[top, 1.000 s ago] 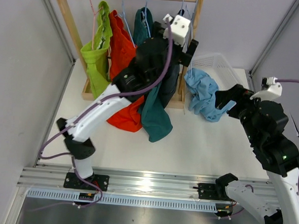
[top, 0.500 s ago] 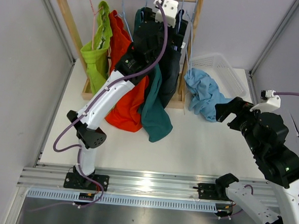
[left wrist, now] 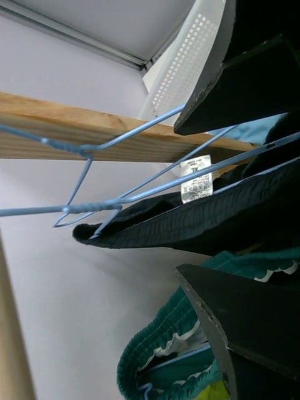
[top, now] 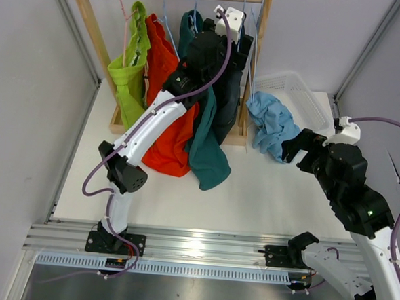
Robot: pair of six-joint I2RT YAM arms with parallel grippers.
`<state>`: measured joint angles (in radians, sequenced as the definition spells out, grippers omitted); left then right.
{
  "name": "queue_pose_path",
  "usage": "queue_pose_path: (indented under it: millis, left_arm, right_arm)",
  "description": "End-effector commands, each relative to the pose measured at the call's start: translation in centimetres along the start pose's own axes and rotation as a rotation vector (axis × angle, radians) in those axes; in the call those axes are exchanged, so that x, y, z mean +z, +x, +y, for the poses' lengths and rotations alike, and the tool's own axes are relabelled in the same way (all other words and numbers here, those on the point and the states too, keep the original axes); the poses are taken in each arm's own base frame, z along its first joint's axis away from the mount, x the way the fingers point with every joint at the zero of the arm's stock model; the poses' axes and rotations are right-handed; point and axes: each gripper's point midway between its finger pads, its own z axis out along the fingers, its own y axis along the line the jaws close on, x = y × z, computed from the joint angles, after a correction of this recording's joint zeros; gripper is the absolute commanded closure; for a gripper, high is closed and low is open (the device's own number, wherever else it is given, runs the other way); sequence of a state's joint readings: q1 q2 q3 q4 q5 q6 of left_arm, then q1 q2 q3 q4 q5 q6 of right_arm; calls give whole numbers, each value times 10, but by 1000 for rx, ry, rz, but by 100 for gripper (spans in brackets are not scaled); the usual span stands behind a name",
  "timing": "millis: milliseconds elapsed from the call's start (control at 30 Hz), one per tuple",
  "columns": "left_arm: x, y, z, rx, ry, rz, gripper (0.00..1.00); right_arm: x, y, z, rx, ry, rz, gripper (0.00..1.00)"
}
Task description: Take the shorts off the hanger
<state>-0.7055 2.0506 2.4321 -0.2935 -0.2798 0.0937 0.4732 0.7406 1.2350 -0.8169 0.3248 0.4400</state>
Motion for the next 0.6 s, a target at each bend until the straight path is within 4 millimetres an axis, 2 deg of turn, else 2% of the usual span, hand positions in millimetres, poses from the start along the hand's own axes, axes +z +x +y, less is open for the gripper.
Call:
queue_pose_path:
  millis: [0, 267, 367, 467, 567]
  left_arm:
    - [-1, -17, -3, -38, 31, -60, 11]
    - [11, 8, 2, -36, 7, -15, 54]
    - [14, 14, 0, -39, 20, -8, 66]
    - [16, 19, -7, -40, 65, 3, 72]
    - [17, 22, -15, -44, 112, 10, 72]
  right_arm:
    - [5, -7, 3, 2, -5, -31, 1]
    - [6, -3, 2, 0, -3, -18, 2]
    - [8, 2, -1, -4, 8, -10, 2]
    - [8, 4, -2, -1, 15, -7, 2]
    - [8, 5, -4, 1, 19, -6, 2]
